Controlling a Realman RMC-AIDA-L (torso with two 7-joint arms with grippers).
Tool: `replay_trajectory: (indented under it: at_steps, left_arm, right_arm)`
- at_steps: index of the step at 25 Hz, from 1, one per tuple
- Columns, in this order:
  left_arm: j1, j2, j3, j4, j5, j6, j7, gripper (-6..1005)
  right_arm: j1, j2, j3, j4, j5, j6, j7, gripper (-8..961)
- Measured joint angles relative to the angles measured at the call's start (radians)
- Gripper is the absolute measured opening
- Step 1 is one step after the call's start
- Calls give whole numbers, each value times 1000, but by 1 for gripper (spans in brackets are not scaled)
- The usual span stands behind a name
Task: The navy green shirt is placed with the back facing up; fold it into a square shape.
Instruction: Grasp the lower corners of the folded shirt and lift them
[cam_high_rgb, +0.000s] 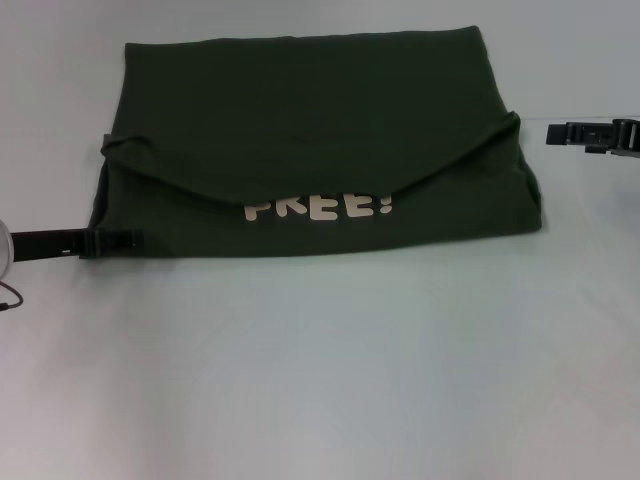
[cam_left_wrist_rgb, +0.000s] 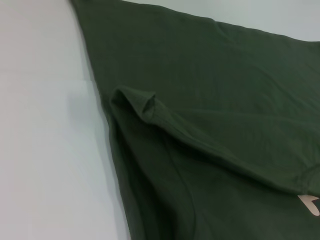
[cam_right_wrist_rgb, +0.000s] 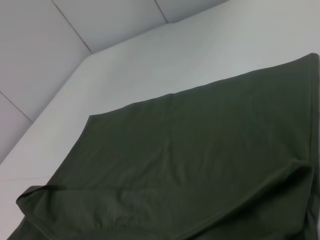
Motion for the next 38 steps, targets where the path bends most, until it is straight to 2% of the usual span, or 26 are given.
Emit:
replay_trajectory:
  at_steps: [6, 9, 17, 25, 31, 34, 38]
  left_arm:
    - [7, 0, -2, 0, -1, -17, 1, 774]
    - [9, 0, -4, -1, -6, -21, 1, 546]
    - [8, -6, 0, -5, -3, -28, 2, 434]
    - [-1, 4, 5, -21, -2, -33, -5, 303]
    - [-1, 4, 2, -22, 0, -28, -6, 98]
    - [-1, 4, 2, -21, 0, -25, -6, 74]
    - [-3, 5, -1, -21, 0, -13, -8, 59]
  right_arm:
    - [-4, 2, -3, 0, 0, -1, 0, 911]
    - [-5, 2, -3, 0, 0, -1, 0, 911]
    - [-5, 4, -5, 0, 0, -2, 0, 910]
    - [-2, 4, -7, 0, -2, -2, 0, 909]
    - [0, 4, -7, 0, -4, -2, 8, 909]
    - [10, 1, -9, 0, -31, -5, 46, 909]
    - [55, -19, -56, -5, -144, -20, 215, 908]
